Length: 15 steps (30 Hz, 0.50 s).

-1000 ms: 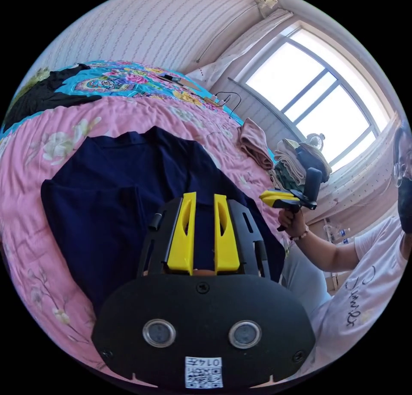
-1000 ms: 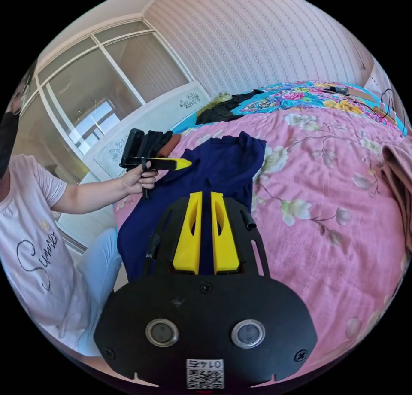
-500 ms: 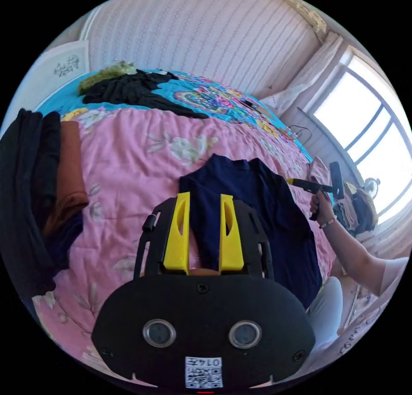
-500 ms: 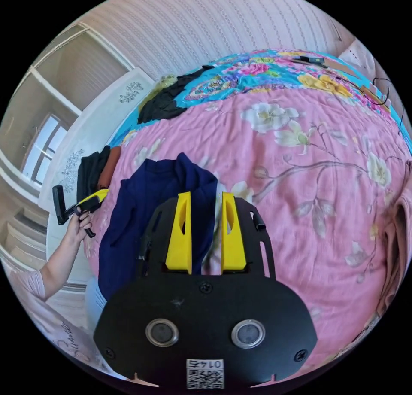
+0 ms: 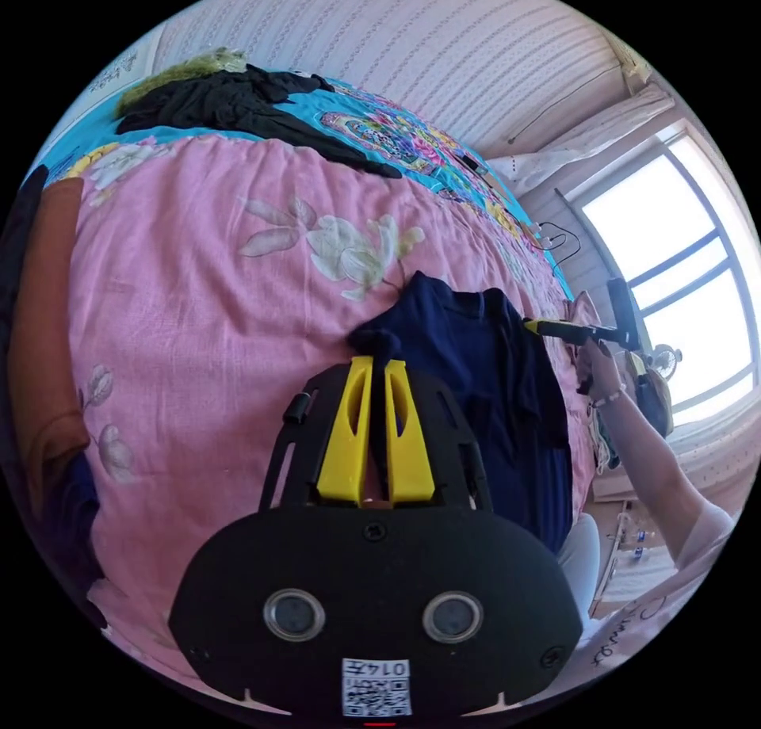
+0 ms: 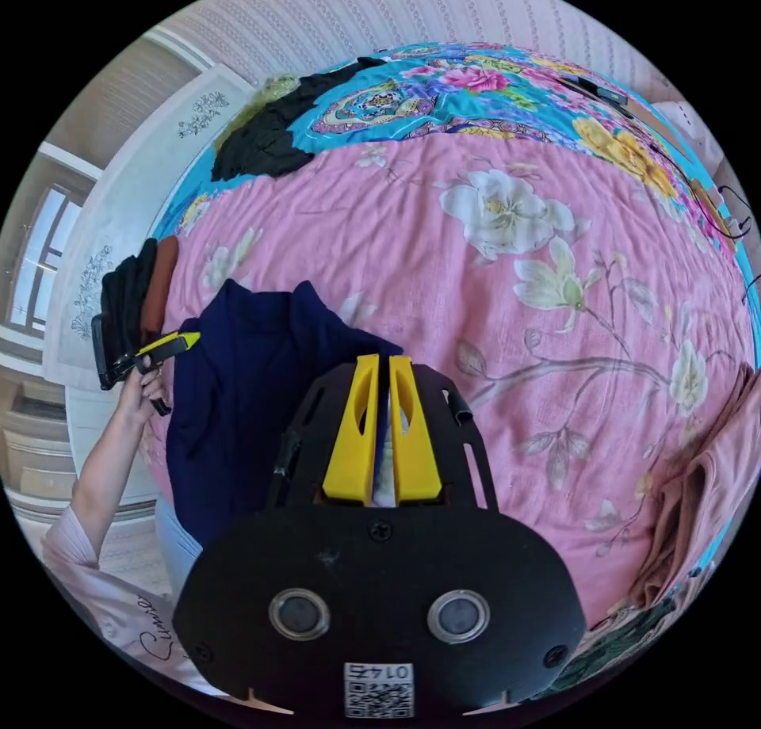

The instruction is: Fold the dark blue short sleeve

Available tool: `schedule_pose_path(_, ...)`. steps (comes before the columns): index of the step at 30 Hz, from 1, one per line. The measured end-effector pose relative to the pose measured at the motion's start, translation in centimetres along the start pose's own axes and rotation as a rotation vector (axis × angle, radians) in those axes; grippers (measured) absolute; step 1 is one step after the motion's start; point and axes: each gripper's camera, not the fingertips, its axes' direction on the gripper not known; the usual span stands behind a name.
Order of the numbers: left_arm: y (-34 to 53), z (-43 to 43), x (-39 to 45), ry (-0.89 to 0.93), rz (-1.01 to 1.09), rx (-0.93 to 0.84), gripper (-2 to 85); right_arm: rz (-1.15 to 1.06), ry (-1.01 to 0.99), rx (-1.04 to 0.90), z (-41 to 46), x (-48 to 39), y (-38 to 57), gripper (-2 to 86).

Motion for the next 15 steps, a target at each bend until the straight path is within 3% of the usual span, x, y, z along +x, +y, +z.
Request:
schedule_pose_path(4, 1.7, -3.6, 0.4, 0.044, 0.024, 0.07, -0.4, -0.028, -0.17, 0.144, -3.7, 0.1, 2.4, 1.1)
schedule_pose_path(9, 6.5, -11.2, 3.9, 0.118, 0.213, 0.138, -0.4, -0.114, -0.292, 0.286, -9.2, -0.9, 9.8, 1.1)
schedule_pose_path(15, 17.6, -17.8, 6.5, 0.051, 0.328, 0.125, 0.0, -0.116, -0.368, 0.288, -10.9, -1.5, 21.8, 1.1)
